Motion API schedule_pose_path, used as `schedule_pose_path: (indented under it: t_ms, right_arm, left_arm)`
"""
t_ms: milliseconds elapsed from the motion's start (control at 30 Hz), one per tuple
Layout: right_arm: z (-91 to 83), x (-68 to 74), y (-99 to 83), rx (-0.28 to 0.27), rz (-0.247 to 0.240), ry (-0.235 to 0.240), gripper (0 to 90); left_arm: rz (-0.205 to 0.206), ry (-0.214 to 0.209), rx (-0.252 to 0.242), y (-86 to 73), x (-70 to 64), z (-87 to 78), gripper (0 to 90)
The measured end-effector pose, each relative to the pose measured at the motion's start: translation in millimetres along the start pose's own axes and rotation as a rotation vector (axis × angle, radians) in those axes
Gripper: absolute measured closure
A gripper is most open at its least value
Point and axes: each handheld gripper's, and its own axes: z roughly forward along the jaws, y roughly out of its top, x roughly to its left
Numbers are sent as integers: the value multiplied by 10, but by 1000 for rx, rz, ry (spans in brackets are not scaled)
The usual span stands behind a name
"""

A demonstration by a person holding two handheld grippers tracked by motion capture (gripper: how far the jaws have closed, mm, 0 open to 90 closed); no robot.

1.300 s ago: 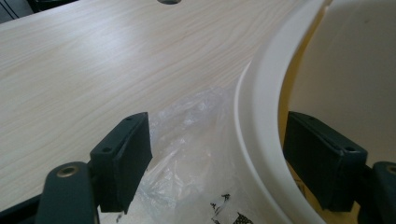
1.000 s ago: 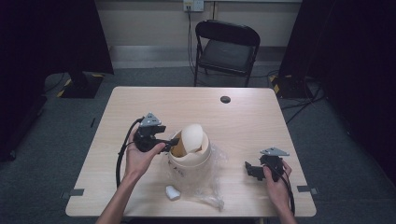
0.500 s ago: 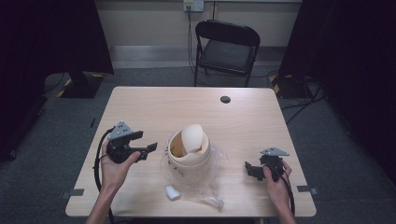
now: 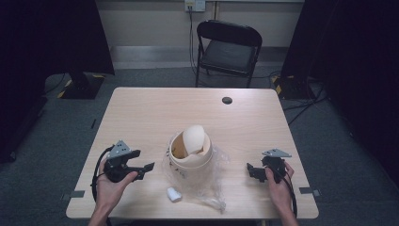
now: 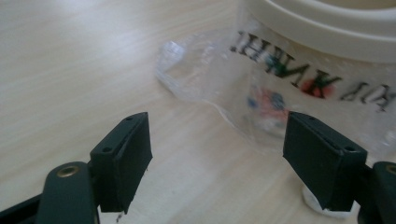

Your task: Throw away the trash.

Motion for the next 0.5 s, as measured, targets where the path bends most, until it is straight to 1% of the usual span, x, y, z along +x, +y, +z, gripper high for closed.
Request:
schedule_pose_path:
  t_ms: [33,67,100,133,167,233,267,300,333,367,400,433,467,500]
  right_arm:
    - [1,-1,1,0,0,1,101]
    - [4,-5,2,-2,-3,2,99]
    - [4,-5,2,-2,-3,2,100]
    - [4,-5,2,-1,-3,2,100]
    - [4,-5,2,-2,-3,2,100]
    - [4,-5,2,-2,-3,2,100]
    - [4,-5,2,-2,-3,2,100]
    - [4,-5,2,-2,-3,2,100]
    - [4,-5,2,-2,-3,2,100]
    - [4,-5,2,-2,-3,2,100]
    - [4,-5,2,-1,-3,2,99]
    - [4,-5,2,-2,-3,2,99]
    - [4,-5,2,-2,-3,2,99]
    - [4,-5,2,-2,-3,2,99]
  left_arm:
    - [-5,-14,5,-28,-12,11,233]
    - [11,-19,37,-69,-50,29,233]
    - [19,-22,43,-92,-90,38,233]
    - [25,-36,51,-115,-126,44,233]
    - [25,-36,51,-115,-126,44,233]
    - [37,-57,67,-164,-194,60,233]
    - [41,-58,71,-193,-232,67,233]
    - [36,-69,74,-225,-266,77,233]
    - [52,-88,96,-290,-321,100,233]
    - [52,-88,96,-290,-321,100,233]
    - [53,-97,106,-327,-354,120,233]
    - [54,-117,118,-360,-377,139,233]
    - [48,-153,127,-401,-405,175,263]
    - [38,-186,125,-423,-417,192,263]
